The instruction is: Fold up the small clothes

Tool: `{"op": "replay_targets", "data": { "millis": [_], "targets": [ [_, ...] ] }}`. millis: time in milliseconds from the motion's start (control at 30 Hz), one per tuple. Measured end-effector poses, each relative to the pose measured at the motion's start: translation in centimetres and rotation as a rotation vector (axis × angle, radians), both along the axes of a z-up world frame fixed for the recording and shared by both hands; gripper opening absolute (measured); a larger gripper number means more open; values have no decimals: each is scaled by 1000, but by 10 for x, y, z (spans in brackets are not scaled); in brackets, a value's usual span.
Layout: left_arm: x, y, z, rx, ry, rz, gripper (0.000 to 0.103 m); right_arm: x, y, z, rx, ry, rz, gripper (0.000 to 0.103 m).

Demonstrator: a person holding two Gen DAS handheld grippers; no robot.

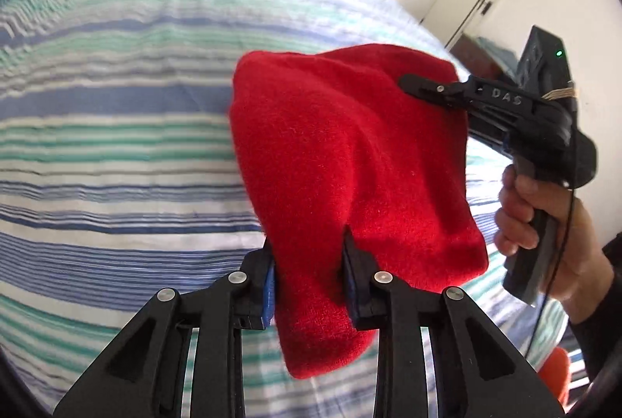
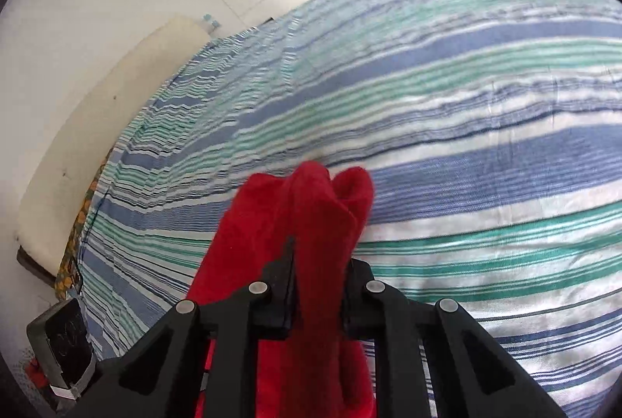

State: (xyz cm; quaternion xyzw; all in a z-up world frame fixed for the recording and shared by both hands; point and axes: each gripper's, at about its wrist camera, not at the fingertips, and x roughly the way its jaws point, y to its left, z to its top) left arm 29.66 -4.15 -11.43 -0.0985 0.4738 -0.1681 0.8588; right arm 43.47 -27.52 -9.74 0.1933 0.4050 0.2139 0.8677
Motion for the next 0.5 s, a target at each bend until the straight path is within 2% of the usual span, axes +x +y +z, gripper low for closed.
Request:
{"op": "replay_targets", "data": {
  "millis": [33,67,100,133,167,200,233,267,333,367,400,433,500],
  "targets": [
    [-2,6,4,-6,-5,4,28,-6,0,10,2,-20,9,17],
    [-3,9,4,-5,-5,15,33,-9,3,20,-3,-38,21,17],
    [-1,10,-1,8,4,27,49,-12,5,24,-6,-45,32,17],
    [4,8,-13,46,30,47,59,-12,8,25,-25,-41,38,17],
    [9,7,-29,121,66,74,74,-11,9,21,-50,-25,36,23],
    [8,6,-40,186,91,99,74,-7,11,12,-101,9,20,29],
    [2,11,-48,241,117,120,73,-6,11,3,-176,40,-13,50],
    [-10,18,-53,255,132,133,74,-9,11,-3,-247,53,-46,71],
    [-35,29,-50,237,117,143,79,-30,1,-3,-341,32,-86,73],
    [-45,33,-47,252,110,148,84,-45,-1,-1,-382,23,-99,79],
    [-58,35,-43,279,93,156,85,-57,-4,0,-413,22,-108,84],
    [-68,36,-38,309,77,169,87,-75,-5,2,-447,15,-116,93],
    [-88,34,-28,365,41,197,90,-118,-6,5,-486,3,-120,96]
  ]
}}
